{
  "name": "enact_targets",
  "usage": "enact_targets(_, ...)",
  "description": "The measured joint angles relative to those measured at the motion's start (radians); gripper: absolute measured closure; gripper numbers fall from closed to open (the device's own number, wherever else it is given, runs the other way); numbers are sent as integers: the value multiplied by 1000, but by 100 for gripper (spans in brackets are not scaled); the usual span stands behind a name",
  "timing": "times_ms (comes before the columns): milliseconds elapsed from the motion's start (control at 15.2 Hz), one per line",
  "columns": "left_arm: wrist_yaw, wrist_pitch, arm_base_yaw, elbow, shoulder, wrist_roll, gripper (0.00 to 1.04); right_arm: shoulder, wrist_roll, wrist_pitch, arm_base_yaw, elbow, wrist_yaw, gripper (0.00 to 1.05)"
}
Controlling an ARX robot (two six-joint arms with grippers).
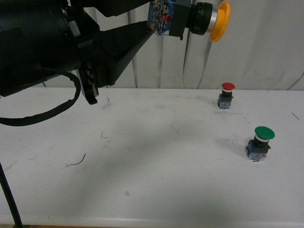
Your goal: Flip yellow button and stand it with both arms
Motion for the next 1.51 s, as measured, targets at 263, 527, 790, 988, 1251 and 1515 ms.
enact_targets(263,0,-22,6,-7,-20,12,74,27,0,25,19,0,77,7)
enact_targets(527,-3,-45,-16,-7,-30,40,74,724,39,683,-72,72,91,7)
enact_targets(790,-3,-53,-21,-6,-28,50,74,1540,80,922,4,565,53,7)
enact_targets(988,1,-60,-19,-3,-24,65,74,1471,197,1045,86,544,-109,7)
enact_targets(1251,0,-70,-14,1,-24,66,74,1503,623,1283,166,384,-486,7)
enact_targets(1515,0,-75,-14,5,-18,67,74,1535,868,1290,197,388,-563,7)
